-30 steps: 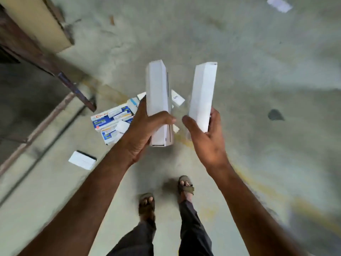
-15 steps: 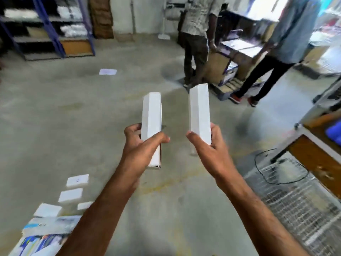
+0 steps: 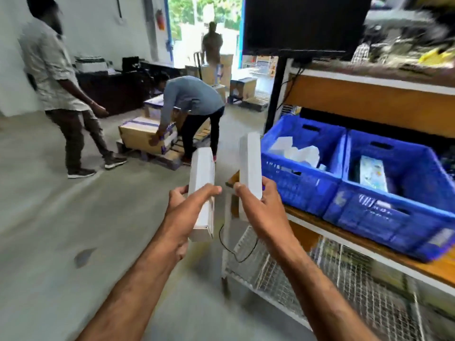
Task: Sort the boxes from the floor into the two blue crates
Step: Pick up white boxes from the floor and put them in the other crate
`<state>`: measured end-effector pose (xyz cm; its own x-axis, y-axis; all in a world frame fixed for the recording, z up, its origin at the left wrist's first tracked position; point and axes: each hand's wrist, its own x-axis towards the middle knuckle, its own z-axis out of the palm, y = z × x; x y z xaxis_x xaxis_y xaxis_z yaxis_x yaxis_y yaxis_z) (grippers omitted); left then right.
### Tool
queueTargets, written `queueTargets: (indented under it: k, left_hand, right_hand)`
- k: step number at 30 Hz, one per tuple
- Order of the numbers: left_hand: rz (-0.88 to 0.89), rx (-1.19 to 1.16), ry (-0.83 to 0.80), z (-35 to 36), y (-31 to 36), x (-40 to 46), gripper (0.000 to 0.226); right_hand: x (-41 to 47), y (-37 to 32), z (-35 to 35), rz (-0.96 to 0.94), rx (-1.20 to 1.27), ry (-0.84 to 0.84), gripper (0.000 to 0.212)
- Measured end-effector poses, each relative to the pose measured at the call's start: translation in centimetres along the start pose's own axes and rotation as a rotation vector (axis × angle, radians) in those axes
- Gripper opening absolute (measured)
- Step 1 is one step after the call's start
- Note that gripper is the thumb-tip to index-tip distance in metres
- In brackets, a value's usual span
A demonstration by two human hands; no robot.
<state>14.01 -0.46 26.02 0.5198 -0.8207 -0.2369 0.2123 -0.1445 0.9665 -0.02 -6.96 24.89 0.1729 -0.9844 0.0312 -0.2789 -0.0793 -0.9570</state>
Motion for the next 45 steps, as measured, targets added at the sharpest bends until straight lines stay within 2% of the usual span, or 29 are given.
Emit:
queueTargets:
  k: [5,9,13,16,19,23,27,36,40,43,45]
  left_hand:
    - [-0.006,-0.003,-0.225,10.3,2.3,6.4,0.088]
    - [0.034,0.013,-0.376,18.0,4.1,12.5,0.1]
    - [0.135,0.18,-0.399,25.3,5.5,19.2,0.11]
    - [0.213,0.398,-0.404,29.9,5.0,24.8,0.091]
    - [0.208,0.595,-0.426,33.2,3.2,30.6,0.079]
    - [0.207,0.862,-0.458,36.3,0.7,36.0,0.094]
    - [0.249,1.108,-0.472,38.5,-1.1,38.8,0.106]
    - [0.443,1.444,-0.506,40.9,-4.3,40.0,0.088]
    - [0.502,1.471,-0.53,40.4,-3.3,39.6,0.073]
    - [0.679,1.361,-0.415,38.6,-1.5,39.0,0.069]
    - [0.84,1.277,-0.312,36.7,-0.3,38.2,0.064]
  right_hand:
    - [6.2,1.2,-7.4,0.08,0.035,0.154,0.073]
    - [12.1,2.0,-11.9,0.08,0.032,0.277,0.061]
    - [19.4,2.5,-14.5,0.123,-0.044,0.399,0.064]
    - [24.8,3.7,-15.4,0.184,-0.182,0.477,0.074]
    - [29.9,5.8,-15.3,0.319,-0.302,0.465,0.083]
    - [35.0,8.6,-14.8,0.481,-0.468,0.469,0.087]
    - [37.7,10.9,-14.4,0.517,-0.666,0.465,0.091]
    - [40.2,13.0,-14.1,0.637,-0.948,0.291,0.074]
    - [40.0,12.3,-14.2,0.555,-1.072,0.308,0.065]
    - [39.1,11.3,-14.6,0.315,-1.086,0.426,0.053]
    - [38.5,10.8,-14.8,0.12,-1.037,0.458,0.054]
